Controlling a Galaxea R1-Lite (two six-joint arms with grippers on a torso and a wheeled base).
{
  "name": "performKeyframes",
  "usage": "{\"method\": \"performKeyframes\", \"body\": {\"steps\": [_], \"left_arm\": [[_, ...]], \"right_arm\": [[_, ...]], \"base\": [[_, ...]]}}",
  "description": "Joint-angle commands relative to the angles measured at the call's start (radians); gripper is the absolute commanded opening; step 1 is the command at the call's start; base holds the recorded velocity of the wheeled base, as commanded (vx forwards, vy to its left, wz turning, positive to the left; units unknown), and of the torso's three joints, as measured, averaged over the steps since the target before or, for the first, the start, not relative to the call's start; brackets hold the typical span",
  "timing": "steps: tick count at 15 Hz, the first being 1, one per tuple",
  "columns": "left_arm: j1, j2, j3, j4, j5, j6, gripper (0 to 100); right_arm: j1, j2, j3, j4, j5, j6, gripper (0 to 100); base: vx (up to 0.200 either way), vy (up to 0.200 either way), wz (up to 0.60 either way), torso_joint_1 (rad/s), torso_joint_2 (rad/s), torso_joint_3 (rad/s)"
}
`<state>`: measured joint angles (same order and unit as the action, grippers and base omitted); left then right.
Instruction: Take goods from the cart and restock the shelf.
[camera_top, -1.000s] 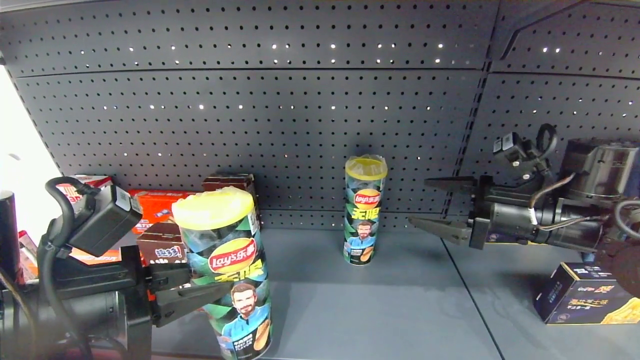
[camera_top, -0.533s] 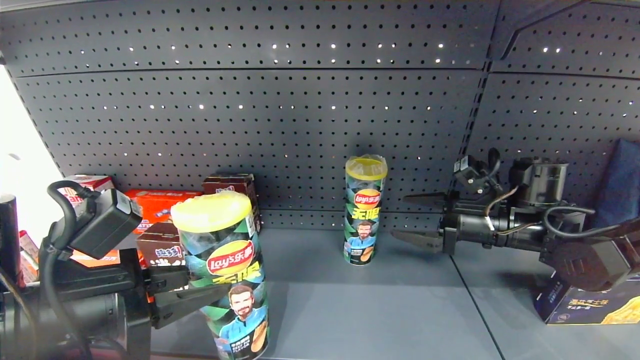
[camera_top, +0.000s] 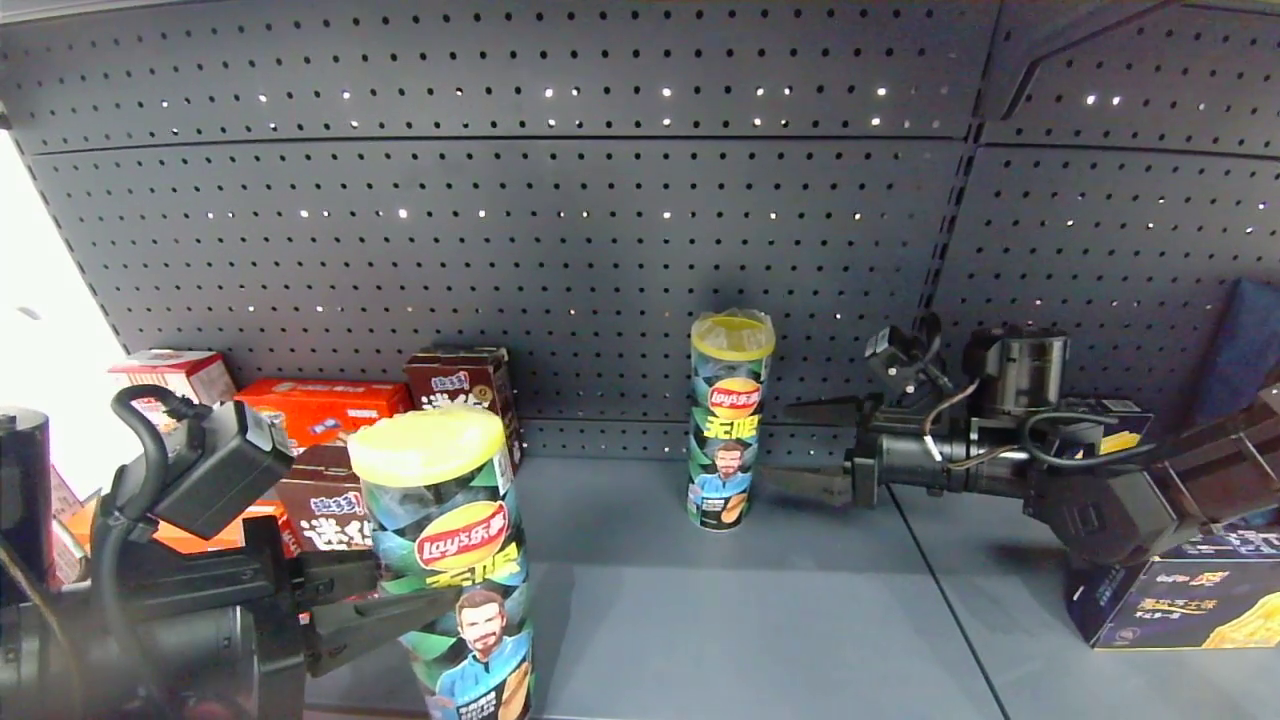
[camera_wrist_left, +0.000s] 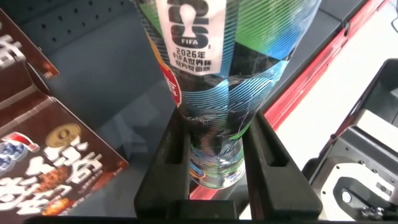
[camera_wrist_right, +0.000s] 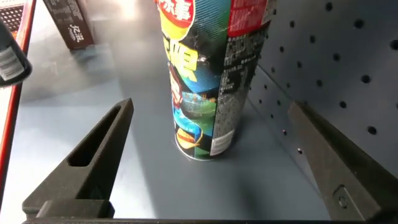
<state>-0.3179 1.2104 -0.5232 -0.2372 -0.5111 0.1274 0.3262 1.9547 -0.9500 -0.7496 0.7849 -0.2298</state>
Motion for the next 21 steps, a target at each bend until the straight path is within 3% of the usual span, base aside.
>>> {"method": "performKeyframes", "body": {"steps": [1,13,16,21], "left_arm": [[0.002,0.000,0.008,-0.001,0.000,0.000,0],[0.011,0.000,0.017,-0.001,-0.001,0.000,0],[0.011,-0.008,0.043,-0.002,-0.001,0.000,0],[0.013,-0.020,0.058,-0.002,0.000,0.000,0]], "right_arm": [[0.011,0.012,-0.042,0.042,0.001,0.000,100],[0.059,0.139,-0.159,0.065,-0.007,0.003,100],[0.082,0.153,-0.199,0.068,-0.021,0.079,100],[0.094,0.184,-0.236,0.111,-0.053,0.078,100]], "base": [[0.000,0.000,0.00,0.000,0.00,0.000],[0.000,0.000,0.00,0.000,0.00,0.000],[0.000,0.000,0.00,0.000,0.00,0.000],[0.000,0.000,0.00,0.000,0.00,0.000]]}}
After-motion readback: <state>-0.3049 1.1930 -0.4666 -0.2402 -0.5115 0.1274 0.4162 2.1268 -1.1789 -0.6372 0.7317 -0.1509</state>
